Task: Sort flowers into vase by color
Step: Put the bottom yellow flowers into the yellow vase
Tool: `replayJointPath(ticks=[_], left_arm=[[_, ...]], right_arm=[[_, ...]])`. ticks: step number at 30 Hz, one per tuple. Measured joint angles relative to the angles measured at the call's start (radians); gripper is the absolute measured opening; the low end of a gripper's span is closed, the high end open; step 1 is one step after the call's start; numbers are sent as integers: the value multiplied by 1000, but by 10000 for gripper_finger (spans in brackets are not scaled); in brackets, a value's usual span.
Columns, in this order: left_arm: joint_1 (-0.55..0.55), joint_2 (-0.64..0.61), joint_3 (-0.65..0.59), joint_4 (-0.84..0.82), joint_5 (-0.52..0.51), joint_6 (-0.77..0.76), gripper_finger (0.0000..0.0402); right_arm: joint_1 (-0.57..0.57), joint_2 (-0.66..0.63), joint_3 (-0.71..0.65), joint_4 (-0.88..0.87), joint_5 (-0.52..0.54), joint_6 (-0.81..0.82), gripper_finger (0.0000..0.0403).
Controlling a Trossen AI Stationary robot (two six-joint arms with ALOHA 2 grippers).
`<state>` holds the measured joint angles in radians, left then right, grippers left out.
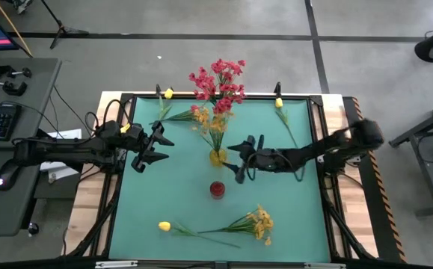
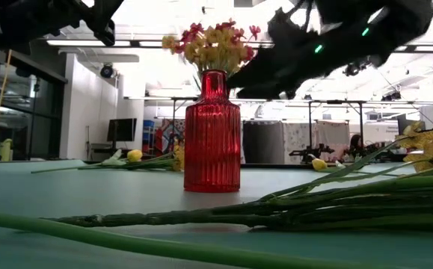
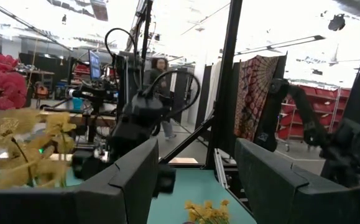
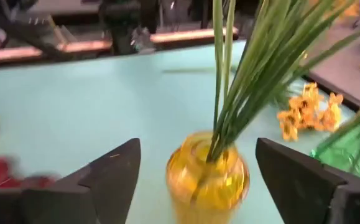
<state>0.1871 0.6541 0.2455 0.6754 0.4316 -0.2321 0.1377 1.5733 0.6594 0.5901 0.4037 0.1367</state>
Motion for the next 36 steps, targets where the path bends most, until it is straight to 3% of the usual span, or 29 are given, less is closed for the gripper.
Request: replayJointPath(ticks=[6,12,17,22,24,31,36], left_arm=[[0,0,0,0,0,0,202],[0,0,0,1,0,0,202],[0,0,0,2,0,0,202],[0,0,0,2,0,0,202],[0,0,0,2,0,0,202],[0,0,0,2,0,0,202],[0,0,0,2,0,0,202]], right_arm=[[70,-258,0,-364,-62,202,315],[185,-302,0,-358,-161,465,315],[302,-171,11,-243,-168,544,316],[371,13,173,-300,-182,543,316],[384,87,282,-416,-206,499,316],[388,328,698,-1071,-248,386,315],[389,466,882,-1268,-350,379,306]])
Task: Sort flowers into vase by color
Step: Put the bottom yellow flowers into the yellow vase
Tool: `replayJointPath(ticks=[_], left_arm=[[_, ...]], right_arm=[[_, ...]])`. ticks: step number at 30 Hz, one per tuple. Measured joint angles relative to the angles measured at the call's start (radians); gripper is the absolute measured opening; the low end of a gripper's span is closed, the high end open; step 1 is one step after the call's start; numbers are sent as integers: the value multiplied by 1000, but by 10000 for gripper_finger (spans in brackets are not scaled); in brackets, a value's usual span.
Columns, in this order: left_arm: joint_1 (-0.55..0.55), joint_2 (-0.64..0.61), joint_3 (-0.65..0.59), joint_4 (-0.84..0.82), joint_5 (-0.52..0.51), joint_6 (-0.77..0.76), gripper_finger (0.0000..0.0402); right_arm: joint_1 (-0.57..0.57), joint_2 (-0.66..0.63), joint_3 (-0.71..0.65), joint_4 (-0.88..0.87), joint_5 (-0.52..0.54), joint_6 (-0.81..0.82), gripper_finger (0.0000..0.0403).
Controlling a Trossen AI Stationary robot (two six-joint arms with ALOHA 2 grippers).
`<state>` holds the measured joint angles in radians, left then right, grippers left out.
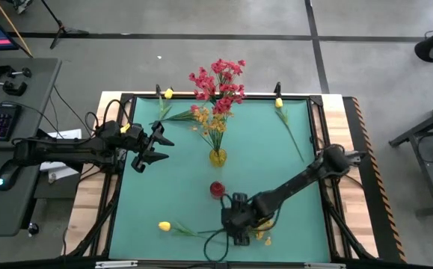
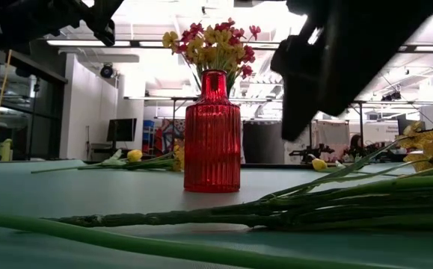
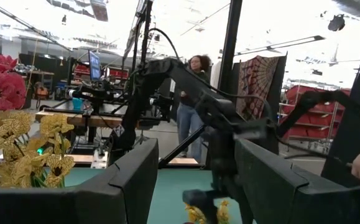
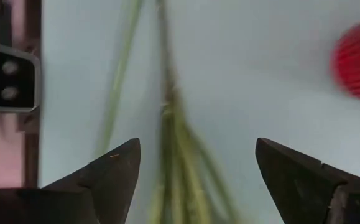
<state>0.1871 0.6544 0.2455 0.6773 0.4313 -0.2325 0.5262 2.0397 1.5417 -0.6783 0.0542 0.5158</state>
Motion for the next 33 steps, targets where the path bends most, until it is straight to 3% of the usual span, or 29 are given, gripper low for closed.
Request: replayJointPath(ticks=[5,20,24,29,31,33], left_arm=[[0,0,0,0,0,0,202],[0,0,0,0,0,0,202],[0,0,0,0,0,0,202],[0,0,0,0,0,0,202],[0,0,0,0,0,0,202],[0,0,0,0,0,0,202]], right_arm=[[1,92,87,-27,-126,0,291],[10,166,112,-159,-107,-10,243],[24,160,111,-242,-85,-45,176],[31,158,110,-377,-93,-50,35],[31,158,110,-452,-111,-50,14],[31,163,120,-585,-117,-56,20]])
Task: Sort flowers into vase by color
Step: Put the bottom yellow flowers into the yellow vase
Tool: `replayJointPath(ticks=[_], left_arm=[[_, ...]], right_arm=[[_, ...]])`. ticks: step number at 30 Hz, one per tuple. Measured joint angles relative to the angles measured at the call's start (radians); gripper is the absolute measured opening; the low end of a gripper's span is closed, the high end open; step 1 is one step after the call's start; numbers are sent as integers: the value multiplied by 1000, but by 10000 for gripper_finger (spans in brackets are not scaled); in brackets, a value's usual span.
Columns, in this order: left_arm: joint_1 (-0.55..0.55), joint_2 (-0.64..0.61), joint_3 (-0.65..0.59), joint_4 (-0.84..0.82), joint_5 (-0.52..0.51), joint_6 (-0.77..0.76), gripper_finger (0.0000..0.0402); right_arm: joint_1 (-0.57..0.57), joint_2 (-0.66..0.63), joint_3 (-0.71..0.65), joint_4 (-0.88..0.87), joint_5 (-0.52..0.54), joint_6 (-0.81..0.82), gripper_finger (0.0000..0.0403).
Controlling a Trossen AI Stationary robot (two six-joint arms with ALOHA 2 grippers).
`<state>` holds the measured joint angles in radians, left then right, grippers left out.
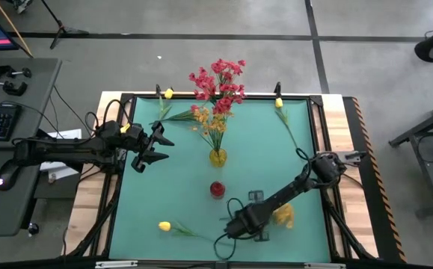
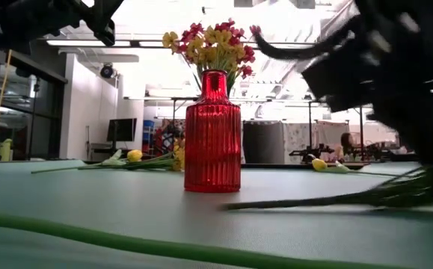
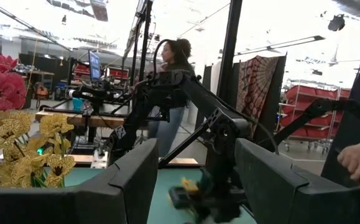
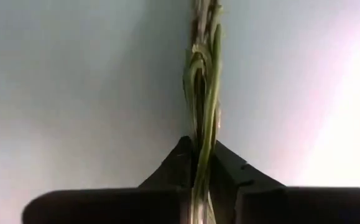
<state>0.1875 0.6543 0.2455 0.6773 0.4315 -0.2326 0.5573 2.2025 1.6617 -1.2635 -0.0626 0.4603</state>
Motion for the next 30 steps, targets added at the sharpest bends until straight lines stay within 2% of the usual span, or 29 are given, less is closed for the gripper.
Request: replayJointPath(ticks=[2,5,8,10,12,14,17,25,30], left_arm=[[0,0,0,0,0,0,202],[0,0,0,0,0,0,202],[0,0,0,0,0,0,202],[0,0,0,1,0,0,202],[0,0,0,1,0,0,202],[0,0,0,2,0,0,202],[0,0,0,0,0,1,202],[0,0,0,0,0,0,202],[-1,0,0,-23,45,-4,202]], right_arm=[[0,3,25,-127,3,-20,21],[1,0,80,-332,68,-60,6],[0,-27,95,-282,135,-185,8],[-6,-36,126,-305,230,-268,6],[-15,-38,152,-311,342,-285,3],[-34,-36,178,-313,408,-284,4],[-59,-41,239,-311,429,-280,2],[-66,-40,446,-307,387,-311,1],[-71,-40,569,-307,535,-279,1]])
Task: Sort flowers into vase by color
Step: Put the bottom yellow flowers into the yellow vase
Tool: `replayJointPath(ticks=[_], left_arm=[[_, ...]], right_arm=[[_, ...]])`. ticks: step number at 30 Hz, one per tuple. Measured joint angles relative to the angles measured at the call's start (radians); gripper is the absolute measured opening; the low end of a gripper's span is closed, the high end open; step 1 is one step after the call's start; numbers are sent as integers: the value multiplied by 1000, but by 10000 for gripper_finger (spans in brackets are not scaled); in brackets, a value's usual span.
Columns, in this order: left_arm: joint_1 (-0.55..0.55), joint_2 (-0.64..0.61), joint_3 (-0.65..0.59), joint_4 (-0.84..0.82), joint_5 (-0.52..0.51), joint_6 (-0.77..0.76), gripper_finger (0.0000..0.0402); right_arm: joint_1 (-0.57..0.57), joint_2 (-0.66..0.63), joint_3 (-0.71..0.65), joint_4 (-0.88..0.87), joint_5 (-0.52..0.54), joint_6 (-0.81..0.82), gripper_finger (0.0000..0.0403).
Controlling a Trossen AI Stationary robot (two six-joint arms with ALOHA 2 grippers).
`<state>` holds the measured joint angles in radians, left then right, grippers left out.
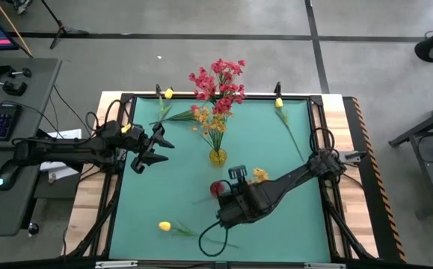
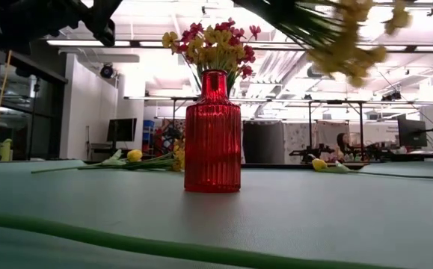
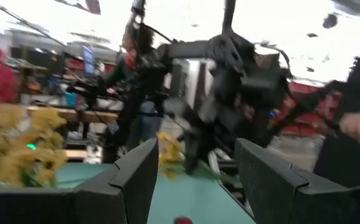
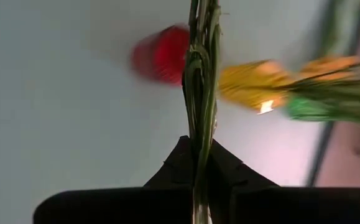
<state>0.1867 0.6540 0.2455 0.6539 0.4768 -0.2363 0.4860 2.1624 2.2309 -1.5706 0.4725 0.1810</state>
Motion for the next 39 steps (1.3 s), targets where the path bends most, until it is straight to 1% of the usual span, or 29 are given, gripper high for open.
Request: replayJointPath(ticks=[2,6,9,16,20,24,26,28,32,37,39], left_arm=[[-1,0,0,-27,43,20,202],[-18,0,0,-41,62,58,202],[-34,0,0,-41,63,64,202],[-46,0,0,-19,50,64,202],[-46,0,0,-17,-10,58,202],[-46,0,0,-12,-72,59,202],[-48,0,0,-12,-96,73,202],[-56,0,0,-12,-120,92,202],[-87,12,0,1,-129,140,202],[-136,49,0,51,-138,210,202],[-157,69,0,74,-169,227,202]], right_arm=[[-9,-1,31,0,63,1,1],[-33,-36,31,3,160,17,0],[-60,-90,-28,0,162,46,0],[-108,-222,-234,-1,144,128,0],[-113,-275,-341,17,139,183,0],[-108,-317,-426,74,204,267,0],[-103,-341,-468,152,247,283,0],[-97,-368,-507,268,286,277,0],[-99,-421,-581,546,303,194,0],[-132,-457,-656,964,290,-25,0],[-152,-459,-678,1141,218,-133,0]])
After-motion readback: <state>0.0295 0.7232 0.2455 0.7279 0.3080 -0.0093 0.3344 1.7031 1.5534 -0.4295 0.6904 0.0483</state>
